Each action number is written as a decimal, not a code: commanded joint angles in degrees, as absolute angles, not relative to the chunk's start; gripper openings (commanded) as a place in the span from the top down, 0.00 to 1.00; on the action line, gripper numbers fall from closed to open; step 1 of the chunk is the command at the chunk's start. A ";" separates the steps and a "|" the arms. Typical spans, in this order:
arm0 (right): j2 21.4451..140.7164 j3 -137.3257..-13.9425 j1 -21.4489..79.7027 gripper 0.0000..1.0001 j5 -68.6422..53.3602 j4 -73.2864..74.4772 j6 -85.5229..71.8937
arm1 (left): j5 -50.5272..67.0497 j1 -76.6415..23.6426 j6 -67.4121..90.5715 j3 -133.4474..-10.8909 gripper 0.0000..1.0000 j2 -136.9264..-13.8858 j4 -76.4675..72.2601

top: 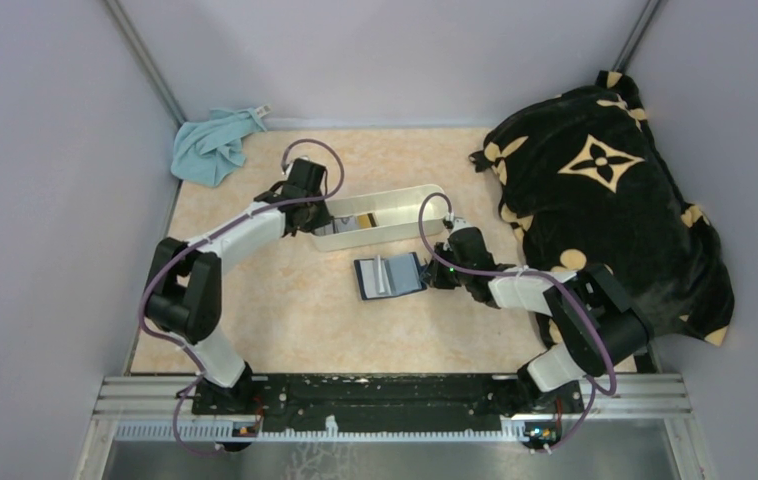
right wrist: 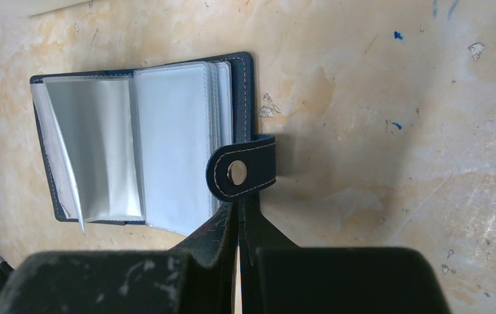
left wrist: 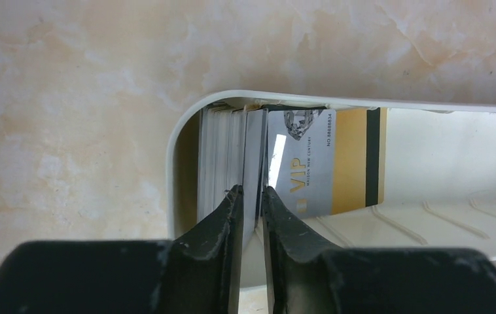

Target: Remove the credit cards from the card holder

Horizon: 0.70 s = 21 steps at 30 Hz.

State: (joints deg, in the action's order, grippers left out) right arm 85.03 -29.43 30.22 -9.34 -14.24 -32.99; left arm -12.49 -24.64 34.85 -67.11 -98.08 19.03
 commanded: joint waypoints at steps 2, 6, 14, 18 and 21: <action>86.10 -29.93 30.00 1.00 -7.62 -9.47 -31.00 | -18.37 -24.25 34.43 -67.32 0.74 -90.41 20.74; 85.56 -30.37 30.01 1.00 -7.47 -8.74 -30.65 | -17.93 -24.90 34.42 -65.40 0.69 -83.97 18.39; 84.91 -30.97 30.05 1.00 -7.99 -8.75 -30.72 | -7.23 -35.38 35.42 -56.02 0.74 -77.64 1.72; 84.35 -30.75 30.01 1.00 -8.11 -8.49 -30.85 | -2.65 -40.54 36.33 -56.33 1.00 -83.12 -1.62; 83.43 -30.24 29.99 1.00 -7.87 -7.91 -30.87 | 3.76 -41.37 39.38 -54.38 1.00 -86.56 -6.32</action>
State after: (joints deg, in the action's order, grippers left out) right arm 84.79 -30.20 30.20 -9.30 -12.47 -32.32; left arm -5.10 -40.53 35.90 -56.90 -82.87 1.54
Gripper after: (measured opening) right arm 0.004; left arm 0.006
